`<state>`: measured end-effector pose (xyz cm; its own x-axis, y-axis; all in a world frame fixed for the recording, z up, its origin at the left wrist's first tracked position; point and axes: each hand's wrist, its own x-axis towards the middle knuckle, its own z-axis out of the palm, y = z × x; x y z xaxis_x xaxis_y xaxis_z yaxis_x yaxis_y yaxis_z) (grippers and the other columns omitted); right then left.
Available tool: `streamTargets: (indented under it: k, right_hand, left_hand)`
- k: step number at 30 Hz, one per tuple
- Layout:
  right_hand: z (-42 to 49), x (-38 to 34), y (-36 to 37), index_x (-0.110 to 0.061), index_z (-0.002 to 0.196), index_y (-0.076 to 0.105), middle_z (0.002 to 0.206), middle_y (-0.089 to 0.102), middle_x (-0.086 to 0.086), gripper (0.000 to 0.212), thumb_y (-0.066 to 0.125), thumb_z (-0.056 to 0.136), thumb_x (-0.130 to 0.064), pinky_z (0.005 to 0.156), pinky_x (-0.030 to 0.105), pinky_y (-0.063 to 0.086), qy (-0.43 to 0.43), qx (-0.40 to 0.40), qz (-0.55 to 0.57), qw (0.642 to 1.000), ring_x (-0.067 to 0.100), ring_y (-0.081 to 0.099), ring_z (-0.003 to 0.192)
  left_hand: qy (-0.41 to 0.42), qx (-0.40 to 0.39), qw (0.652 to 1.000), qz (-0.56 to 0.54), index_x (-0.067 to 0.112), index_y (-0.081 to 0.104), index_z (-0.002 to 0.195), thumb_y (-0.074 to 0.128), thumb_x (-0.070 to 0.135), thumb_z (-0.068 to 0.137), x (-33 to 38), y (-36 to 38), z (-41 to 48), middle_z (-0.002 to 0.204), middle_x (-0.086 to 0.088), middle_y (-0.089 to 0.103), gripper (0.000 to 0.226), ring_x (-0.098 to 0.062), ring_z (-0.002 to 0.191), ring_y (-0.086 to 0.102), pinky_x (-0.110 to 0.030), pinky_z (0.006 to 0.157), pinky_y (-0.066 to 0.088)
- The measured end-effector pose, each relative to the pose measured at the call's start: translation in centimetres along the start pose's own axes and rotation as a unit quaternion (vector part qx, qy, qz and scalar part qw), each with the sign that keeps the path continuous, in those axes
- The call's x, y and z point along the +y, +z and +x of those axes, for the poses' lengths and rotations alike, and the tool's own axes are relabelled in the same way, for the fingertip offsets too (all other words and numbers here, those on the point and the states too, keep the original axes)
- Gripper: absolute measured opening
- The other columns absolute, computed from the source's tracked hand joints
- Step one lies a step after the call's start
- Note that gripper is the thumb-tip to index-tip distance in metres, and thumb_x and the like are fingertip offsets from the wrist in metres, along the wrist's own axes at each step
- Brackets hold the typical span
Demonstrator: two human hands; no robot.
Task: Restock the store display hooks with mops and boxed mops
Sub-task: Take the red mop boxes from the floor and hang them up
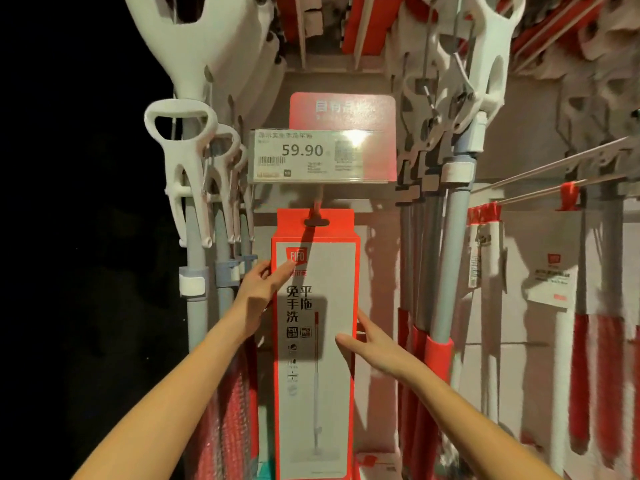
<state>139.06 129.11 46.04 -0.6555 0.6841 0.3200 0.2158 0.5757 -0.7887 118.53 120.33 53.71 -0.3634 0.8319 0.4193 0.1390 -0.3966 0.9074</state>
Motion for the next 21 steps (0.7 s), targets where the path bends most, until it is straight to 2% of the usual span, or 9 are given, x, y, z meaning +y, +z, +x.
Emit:
streamTargets:
  k: [1,4,6,7,9,12,16,18,21]
  right_hand:
    - [0.0,-0.2,0.2,-0.032,0.147,0.022,0.134,0.047,-0.022,0.061,0.055,0.096,-0.025,0.091,0.002,0.036,-0.001,0.006,0.001,1.0,-0.013,0.049,0.112]
    - [-0.6,-1.1,0.6,-0.029,0.147,0.024,0.14,0.043,-0.016,0.056,0.051,0.098,-0.025,0.101,0.009,0.035,0.01,0.028,-0.003,1.0,0.0,0.045,0.125]
    - [-1.8,-1.9,0.5,-0.028,0.149,0.018,0.137,0.04,-0.018,0.06,0.05,0.098,-0.027,0.097,0.005,0.033,0.017,0.024,-0.01,1.0,0.002,0.04,0.127]
    - [-2.1,-2.2,0.3,-0.025,0.151,0.014,0.139,0.039,-0.015,0.065,0.051,0.097,-0.031,0.1,0.01,0.032,0.024,0.02,-0.011,0.999,0.004,0.038,0.129]
    - [-3.2,-2.7,-0.1,-0.022,0.153,0.006,0.15,0.035,-0.003,0.077,0.052,0.095,-0.042,0.109,0.027,0.03,0.05,0.026,-0.018,0.998,0.014,0.036,0.137]
    - [-5.6,-3.7,-0.7,-0.026,0.153,0.004,0.153,0.031,0.007,0.084,0.053,0.09,-0.054,0.112,0.038,0.031,0.064,0.043,-0.019,0.997,0.02,0.038,0.137]
    - [-10.1,-6.2,-0.8,-0.027,0.153,0.01,0.15,0.036,0.004,0.081,0.056,0.09,-0.05,0.107,0.032,0.035,0.034,0.048,-0.005,0.998,0.016,0.044,0.13]
    - [-12.6,-7.5,-0.4,-0.026,0.152,0.015,0.145,0.041,0.0,0.075,0.057,0.092,-0.042,0.103,0.027,0.036,0.009,0.048,0.02,0.999,0.01,0.046,0.123]
    - [-16.3,-8.8,1.4,-0.025,0.15,0.021,0.142,0.044,0.002,0.071,0.059,0.091,-0.035,0.106,0.029,0.037,-0.006,0.028,0.042,0.999,0.012,0.048,0.124]
  left_hand:
    - [0.003,0.001,1.0,-0.002,0.019,0.055,0.126,0.07,0.051,0.07,-0.2,0.0,0.1,0.124,0.003,0.064,0.067,-0.012,0.113,0.058,-0.037,0.104,0.042]
    - [0.013,0.009,1.0,-0.007,0.019,0.055,0.125,0.071,0.056,0.069,-0.6,0.2,0.0,0.122,0.003,0.064,0.069,-0.01,0.109,0.06,-0.031,0.095,0.045]
    - [0.01,0.013,1.0,-0.006,0.019,0.053,0.12,0.068,0.052,0.078,-0.6,0.5,-0.7,0.121,0.004,0.062,0.056,-0.007,0.104,0.059,-0.023,0.082,0.044]
    - [0.01,0.019,1.0,-0.003,0.02,0.051,0.119,0.066,0.05,0.081,-0.8,0.5,-0.5,0.121,0.005,0.059,0.05,-0.006,0.104,0.057,-0.021,0.082,0.041]
    - [-0.005,0.047,0.999,-0.006,0.017,0.045,0.127,0.065,0.046,0.084,-0.7,0.7,-0.8,0.124,0.005,0.052,0.055,-0.009,0.108,0.051,-0.025,0.09,0.036]
    - [-0.013,0.075,0.997,-0.026,0.012,0.045,0.133,0.073,0.036,0.078,0.3,0.7,-2.5,0.128,-0.003,0.056,0.067,-0.018,0.109,0.056,-0.034,0.095,0.039]
    - [-0.007,0.058,0.998,0.015,0.017,0.04,0.137,0.072,0.036,0.078,1.6,0.4,-7.9,0.137,-0.005,0.05,0.07,-0.021,0.125,0.049,-0.042,0.109,0.034]
    - [0.019,0.027,0.996,0.087,0.02,0.037,0.14,0.072,0.047,0.073,2.8,0.2,-12.2,0.14,0.0,0.047,0.08,-0.017,0.128,0.045,-0.04,0.11,0.034]
    - [0.048,-0.011,0.988,0.146,0.023,0.035,0.142,0.067,0.033,0.085,4.1,-1.1,-19.8,0.142,0.007,0.043,0.067,-0.008,0.13,0.041,-0.031,0.111,0.031]
